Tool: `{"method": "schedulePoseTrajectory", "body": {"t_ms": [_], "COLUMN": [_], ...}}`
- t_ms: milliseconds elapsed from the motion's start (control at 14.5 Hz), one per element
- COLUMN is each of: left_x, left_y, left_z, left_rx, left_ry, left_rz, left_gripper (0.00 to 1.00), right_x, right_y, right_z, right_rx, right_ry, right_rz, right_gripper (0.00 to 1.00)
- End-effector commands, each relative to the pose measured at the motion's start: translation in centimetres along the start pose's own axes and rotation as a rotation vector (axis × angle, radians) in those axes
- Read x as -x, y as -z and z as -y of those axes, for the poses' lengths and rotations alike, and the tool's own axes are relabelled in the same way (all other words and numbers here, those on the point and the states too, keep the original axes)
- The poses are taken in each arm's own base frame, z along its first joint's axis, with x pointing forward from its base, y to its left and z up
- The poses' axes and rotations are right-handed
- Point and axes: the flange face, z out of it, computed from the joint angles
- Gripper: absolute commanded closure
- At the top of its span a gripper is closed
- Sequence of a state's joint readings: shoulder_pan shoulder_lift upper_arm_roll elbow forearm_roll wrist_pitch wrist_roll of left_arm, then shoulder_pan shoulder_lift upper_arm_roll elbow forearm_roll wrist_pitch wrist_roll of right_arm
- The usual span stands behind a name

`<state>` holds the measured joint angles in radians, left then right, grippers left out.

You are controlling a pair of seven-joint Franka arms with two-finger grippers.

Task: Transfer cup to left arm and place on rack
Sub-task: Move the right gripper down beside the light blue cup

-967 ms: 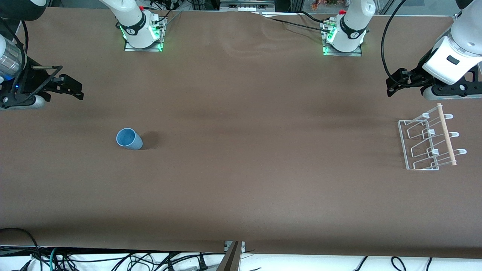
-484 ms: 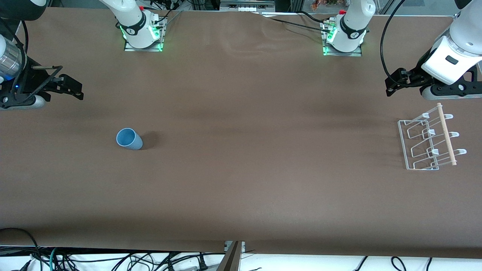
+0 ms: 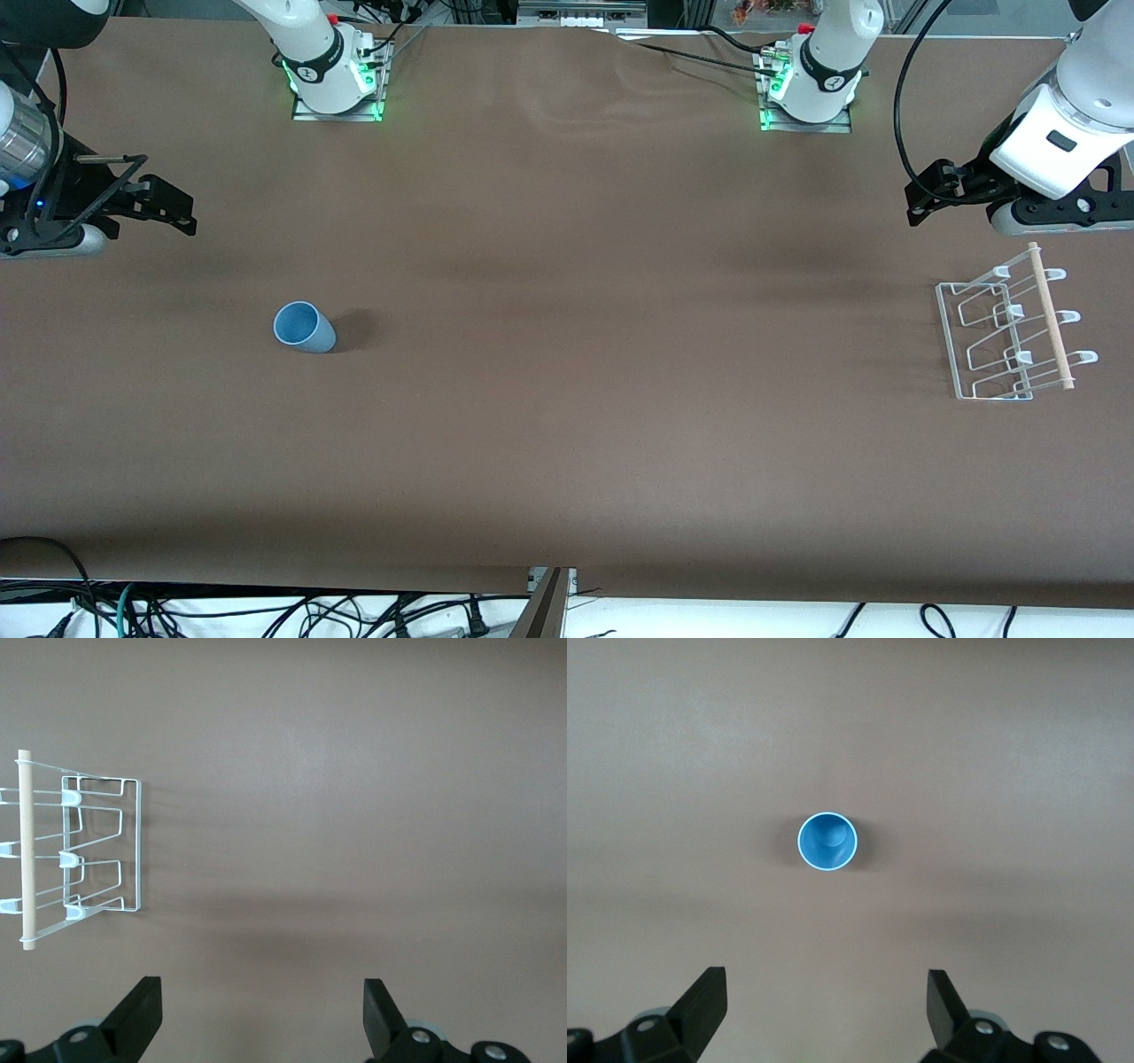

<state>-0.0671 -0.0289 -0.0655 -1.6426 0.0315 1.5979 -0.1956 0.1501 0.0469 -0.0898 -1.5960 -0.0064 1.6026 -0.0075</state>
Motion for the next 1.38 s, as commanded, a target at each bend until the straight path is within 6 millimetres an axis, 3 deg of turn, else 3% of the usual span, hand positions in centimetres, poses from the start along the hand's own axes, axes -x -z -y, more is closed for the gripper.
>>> {"method": "schedulePoseTrajectory", "body": {"t_ms": [0, 415, 691, 829, 1106, 1313], "left_x": [0.2, 0.2, 0.2, 0.2, 0.2, 0.3], "left_y": [0.6, 0.6, 0.6, 0.6, 0.6, 0.6], "left_z": [-0.1, -0.1, -0.1, -0.1, -0.1, -0.2], "left_rx": [-0.003, -0.004, -0.004, -0.004, -0.002, 0.000], "left_ry": [0.013, 0.013, 0.013, 0.013, 0.013, 0.011], "left_rz": [0.002, 0.006, 0.006, 0.006, 0.007, 0.010], "left_gripper": [0.00, 0.00, 0.00, 0.00, 0.00, 0.00], "right_x": [-0.3, -0.5, -1.6, -2.8, -6.7, -7.0], "right_y": [0.4, -0.3, -2.7, -5.5, -14.2, -19.4], "right_z": [0.0, -0.3, -0.8, -0.8, -0.5, -1.3], "right_rx": [0.011, 0.013, 0.017, 0.028, 0.044, 0.044], "right_ry": [0.003, 0.000, -0.024, -0.013, -0.001, -0.001], "right_rz": [-0.008, 0.006, 0.053, 0.092, 0.128, 0.094], "right_gripper": [0.00, 0.00, 0.00, 0.00, 0.00, 0.00]}}
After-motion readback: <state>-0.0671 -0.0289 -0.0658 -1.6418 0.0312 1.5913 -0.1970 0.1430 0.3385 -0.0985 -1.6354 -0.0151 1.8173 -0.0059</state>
